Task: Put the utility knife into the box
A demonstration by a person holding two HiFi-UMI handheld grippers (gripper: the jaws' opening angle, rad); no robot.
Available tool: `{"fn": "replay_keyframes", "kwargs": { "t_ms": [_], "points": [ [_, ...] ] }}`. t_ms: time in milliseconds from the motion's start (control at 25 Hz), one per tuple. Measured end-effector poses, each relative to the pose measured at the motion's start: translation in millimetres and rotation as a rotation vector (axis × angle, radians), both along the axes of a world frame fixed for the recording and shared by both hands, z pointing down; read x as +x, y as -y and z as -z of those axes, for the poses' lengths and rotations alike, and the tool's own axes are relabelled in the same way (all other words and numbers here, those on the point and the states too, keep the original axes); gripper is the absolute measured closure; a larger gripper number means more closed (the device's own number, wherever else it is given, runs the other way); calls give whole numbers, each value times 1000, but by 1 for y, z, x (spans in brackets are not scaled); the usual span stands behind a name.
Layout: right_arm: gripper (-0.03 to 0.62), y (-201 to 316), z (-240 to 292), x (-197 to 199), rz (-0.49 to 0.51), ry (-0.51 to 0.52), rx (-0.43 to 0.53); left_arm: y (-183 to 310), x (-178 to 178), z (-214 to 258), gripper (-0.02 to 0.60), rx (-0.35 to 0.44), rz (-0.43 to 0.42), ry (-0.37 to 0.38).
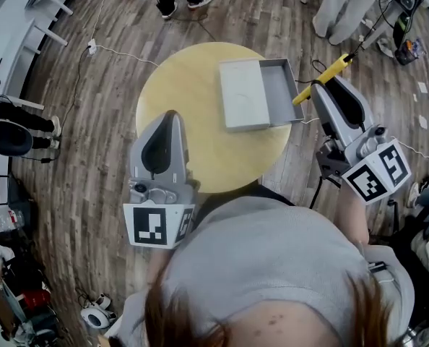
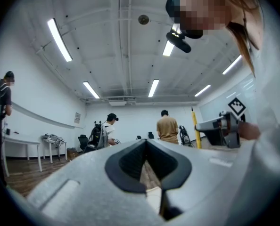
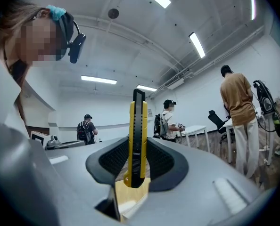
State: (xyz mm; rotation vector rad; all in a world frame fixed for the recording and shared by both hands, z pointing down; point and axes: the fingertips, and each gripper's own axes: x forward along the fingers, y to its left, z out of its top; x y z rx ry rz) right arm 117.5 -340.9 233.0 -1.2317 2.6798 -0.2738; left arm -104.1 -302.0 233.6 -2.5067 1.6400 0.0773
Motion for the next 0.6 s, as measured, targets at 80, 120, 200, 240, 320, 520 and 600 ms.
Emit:
{"fn": "replay_keyframes", "kwargs": {
  "t_ms": [80, 120, 200, 240, 320, 520, 600],
  "points": [
    [473, 2, 0, 0, -16, -3, -7, 5, -1, 1, 580, -1, -10, 0],
    [473, 3, 1, 1, -22, -3, -12, 7, -1, 2, 580, 0, -14, 0],
    [473, 6, 1, 6, -33, -7, -25, 12, 1, 6, 580, 6, -24, -1],
    [473, 7, 0, 8, -42, -11, -32, 14, 2, 7, 580, 9, -30, -3],
    [473, 9, -2, 11, -59, -16, -45, 15, 3, 7, 580, 9, -42, -3],
    [473, 15, -9, 6, -77, -23, -86, 16, -3, 3, 580, -8, -66, -19],
    [473, 21, -17, 2, -84, -50, -112, 18, -8, 3, 580, -6, -69, -26]
  ]
}}
